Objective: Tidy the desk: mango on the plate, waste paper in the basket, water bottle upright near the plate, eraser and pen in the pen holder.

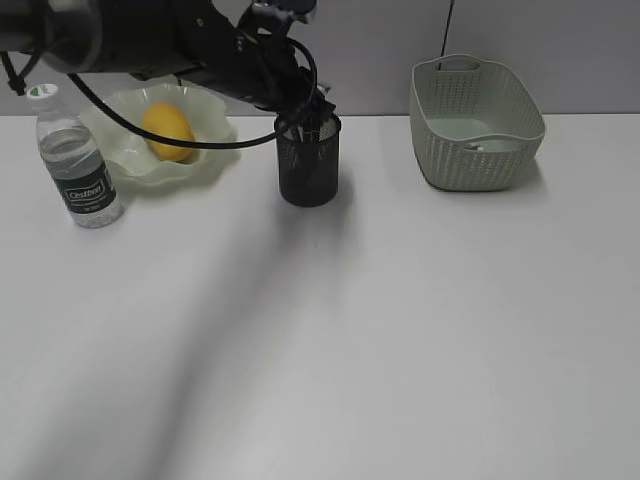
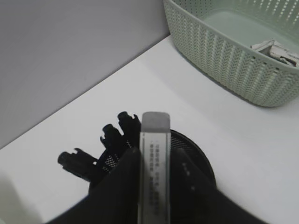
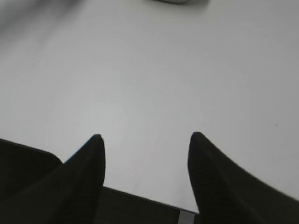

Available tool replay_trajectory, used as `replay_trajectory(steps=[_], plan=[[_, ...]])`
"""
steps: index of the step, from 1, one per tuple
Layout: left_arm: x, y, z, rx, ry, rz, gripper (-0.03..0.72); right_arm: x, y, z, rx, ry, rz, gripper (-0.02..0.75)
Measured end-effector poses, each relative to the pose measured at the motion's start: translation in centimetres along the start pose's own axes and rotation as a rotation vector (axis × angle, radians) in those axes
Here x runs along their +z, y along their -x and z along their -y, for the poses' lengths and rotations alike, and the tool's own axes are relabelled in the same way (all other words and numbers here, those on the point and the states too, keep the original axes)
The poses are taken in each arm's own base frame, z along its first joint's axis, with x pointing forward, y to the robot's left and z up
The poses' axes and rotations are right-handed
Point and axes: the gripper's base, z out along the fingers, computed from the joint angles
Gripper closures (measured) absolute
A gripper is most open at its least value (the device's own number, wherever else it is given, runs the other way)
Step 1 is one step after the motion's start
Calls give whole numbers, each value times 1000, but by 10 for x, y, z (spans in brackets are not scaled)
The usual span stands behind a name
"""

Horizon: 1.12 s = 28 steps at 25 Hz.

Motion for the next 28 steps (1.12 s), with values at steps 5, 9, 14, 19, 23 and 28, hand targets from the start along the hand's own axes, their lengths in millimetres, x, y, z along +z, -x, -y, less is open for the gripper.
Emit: replay_trajectory(steps=[5,9,14,19,23,28], plan=[[1,-1,0,-22,-4,1,354,0,0,0,1,0,0,282],[-1,1,1,-30,-8,3,310,0,0,0,1,0,0,282],[-29,17,5,-25,-65,-29,305,0,0,0,1,0,0,282],[-69,28,15,-83,-176,-166,305,0,0,0,1,0,0,282],[-101,26,18,-139,-183,-351,305,0,0,0,1,0,0,282],[-140,19,11,-179,-77,-584,304,0,0,0,1,0,0,282]])
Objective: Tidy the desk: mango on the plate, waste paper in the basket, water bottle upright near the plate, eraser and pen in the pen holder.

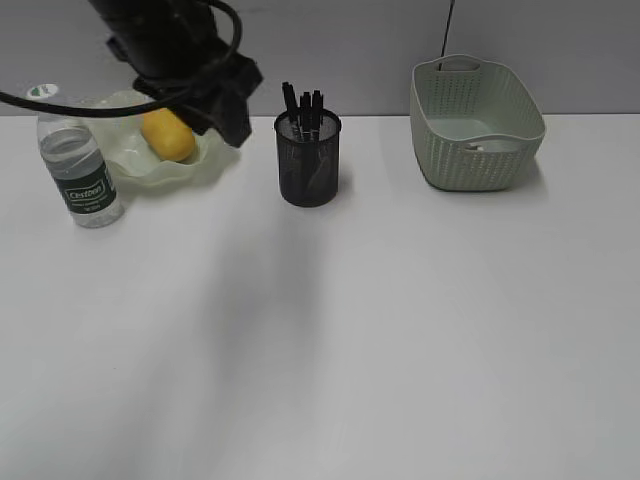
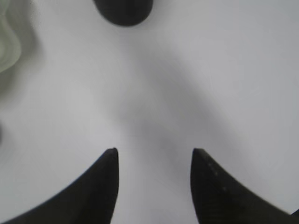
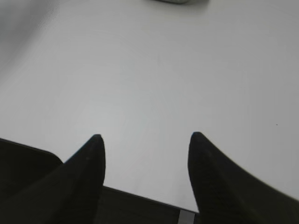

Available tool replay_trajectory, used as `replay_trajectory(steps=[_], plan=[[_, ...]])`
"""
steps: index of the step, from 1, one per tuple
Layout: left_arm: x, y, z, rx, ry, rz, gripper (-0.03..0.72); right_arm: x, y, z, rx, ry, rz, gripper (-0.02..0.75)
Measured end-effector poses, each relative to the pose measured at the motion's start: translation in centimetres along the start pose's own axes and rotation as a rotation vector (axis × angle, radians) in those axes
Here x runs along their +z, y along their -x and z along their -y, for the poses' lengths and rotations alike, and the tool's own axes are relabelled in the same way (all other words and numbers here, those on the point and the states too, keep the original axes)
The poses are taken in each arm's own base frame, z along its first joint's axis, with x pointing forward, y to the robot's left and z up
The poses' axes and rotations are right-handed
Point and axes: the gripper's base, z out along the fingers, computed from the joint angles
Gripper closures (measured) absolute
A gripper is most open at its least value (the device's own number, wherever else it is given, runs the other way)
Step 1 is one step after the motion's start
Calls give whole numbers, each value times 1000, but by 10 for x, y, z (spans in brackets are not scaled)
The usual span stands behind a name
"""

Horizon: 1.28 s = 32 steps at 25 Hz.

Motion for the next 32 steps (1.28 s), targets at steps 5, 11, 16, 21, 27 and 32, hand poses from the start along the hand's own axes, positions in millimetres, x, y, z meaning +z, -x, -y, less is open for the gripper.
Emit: replay_trajectory(steps=[5,11,16,21,27,32], plan=[[-37,-12,-10,-41,124,-1,303,0,0,0,0,0,0,282],[-71,-55,-38,-166,142,14,303,0,0,0,0,0,0,282],[-88,-123,-52,-275,164,29,303,0,0,0,0,0,0,282],[-110,-197,-41,-340,202,122,303,0,0,0,0,0,0,282],[-135,-275,-6,-324,226,343,258,0,0,0,1,0,0,282],[-151,-329,19,-295,236,568,209,0,0,0,3,0,0,282]])
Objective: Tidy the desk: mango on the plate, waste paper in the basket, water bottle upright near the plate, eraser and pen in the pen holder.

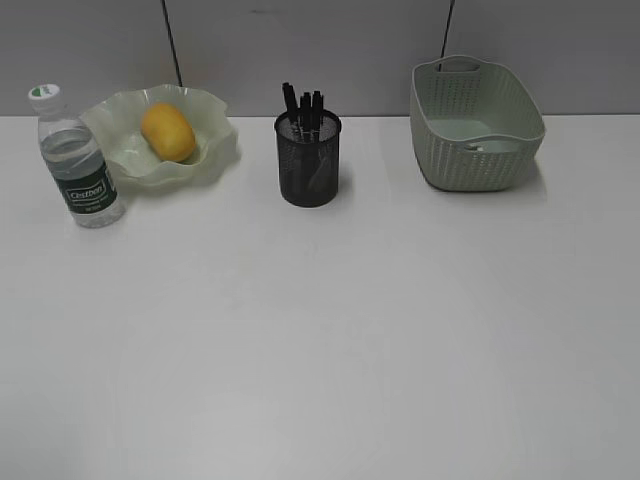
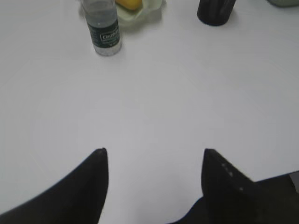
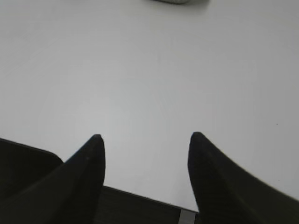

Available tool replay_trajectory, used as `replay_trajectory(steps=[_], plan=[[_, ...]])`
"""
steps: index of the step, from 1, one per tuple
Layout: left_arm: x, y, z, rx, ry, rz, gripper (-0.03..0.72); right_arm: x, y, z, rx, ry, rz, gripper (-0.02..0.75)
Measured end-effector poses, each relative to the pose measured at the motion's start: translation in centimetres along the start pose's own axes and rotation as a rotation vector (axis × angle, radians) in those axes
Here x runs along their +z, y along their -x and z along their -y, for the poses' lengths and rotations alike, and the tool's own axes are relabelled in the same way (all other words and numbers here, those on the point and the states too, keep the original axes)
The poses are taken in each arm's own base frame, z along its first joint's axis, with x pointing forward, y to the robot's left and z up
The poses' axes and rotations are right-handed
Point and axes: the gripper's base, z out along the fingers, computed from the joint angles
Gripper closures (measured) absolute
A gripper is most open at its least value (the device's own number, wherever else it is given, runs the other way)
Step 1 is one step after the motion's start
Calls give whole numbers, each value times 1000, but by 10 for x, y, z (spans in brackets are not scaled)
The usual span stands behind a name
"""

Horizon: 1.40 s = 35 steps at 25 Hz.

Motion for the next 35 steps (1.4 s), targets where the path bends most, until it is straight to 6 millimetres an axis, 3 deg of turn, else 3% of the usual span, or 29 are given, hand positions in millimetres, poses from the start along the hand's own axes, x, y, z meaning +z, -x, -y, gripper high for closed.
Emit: replay_trajectory(steps=[6,11,19,35], plan=[[-28,-34,1,10,-8,170,202,0,0,0,0,0,0,282],[-24,-50,0,11,-7,145,203,0,0,0,0,0,0,282],[-5,-56,-1,7,-4,124,203,0,0,0,0,0,0,282],[-4,-56,-1,7,-4,125,203,0,0,0,2,3,0,282]])
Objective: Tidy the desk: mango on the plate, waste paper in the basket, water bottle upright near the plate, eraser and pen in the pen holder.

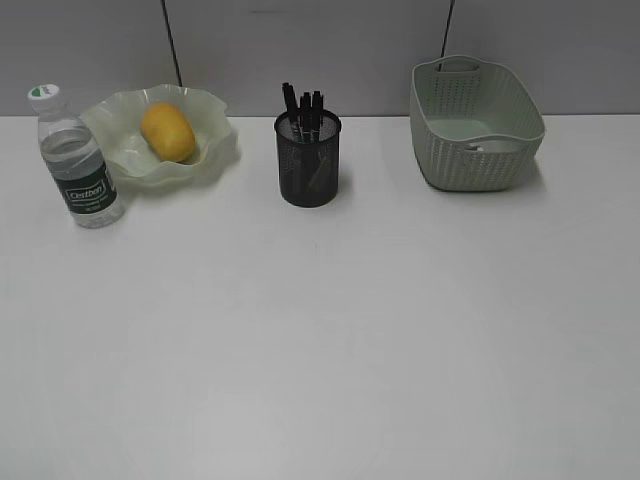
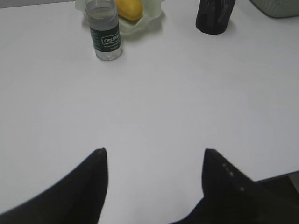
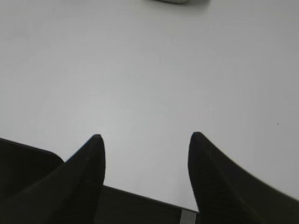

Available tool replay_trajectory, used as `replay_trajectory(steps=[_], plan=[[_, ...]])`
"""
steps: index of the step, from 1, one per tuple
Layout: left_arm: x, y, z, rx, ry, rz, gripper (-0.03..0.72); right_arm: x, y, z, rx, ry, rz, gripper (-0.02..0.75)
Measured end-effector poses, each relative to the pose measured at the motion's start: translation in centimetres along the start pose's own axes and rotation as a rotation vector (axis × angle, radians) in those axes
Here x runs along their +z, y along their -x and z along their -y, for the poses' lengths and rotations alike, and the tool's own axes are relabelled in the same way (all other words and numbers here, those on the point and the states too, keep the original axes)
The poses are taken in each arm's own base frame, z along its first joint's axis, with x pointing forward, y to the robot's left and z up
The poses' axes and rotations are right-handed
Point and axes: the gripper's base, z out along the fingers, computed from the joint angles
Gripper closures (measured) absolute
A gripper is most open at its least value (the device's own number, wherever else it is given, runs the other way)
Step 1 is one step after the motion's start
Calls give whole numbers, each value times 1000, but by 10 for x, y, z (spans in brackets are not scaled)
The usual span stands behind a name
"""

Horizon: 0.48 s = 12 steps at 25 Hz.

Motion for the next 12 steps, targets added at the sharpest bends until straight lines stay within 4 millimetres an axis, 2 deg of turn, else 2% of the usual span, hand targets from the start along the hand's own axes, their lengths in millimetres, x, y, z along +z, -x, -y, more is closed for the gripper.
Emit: replay_trajectory(steps=[12], plan=[[0,0,0,0,0,1,250,0,0,0,2,1,0,282]])
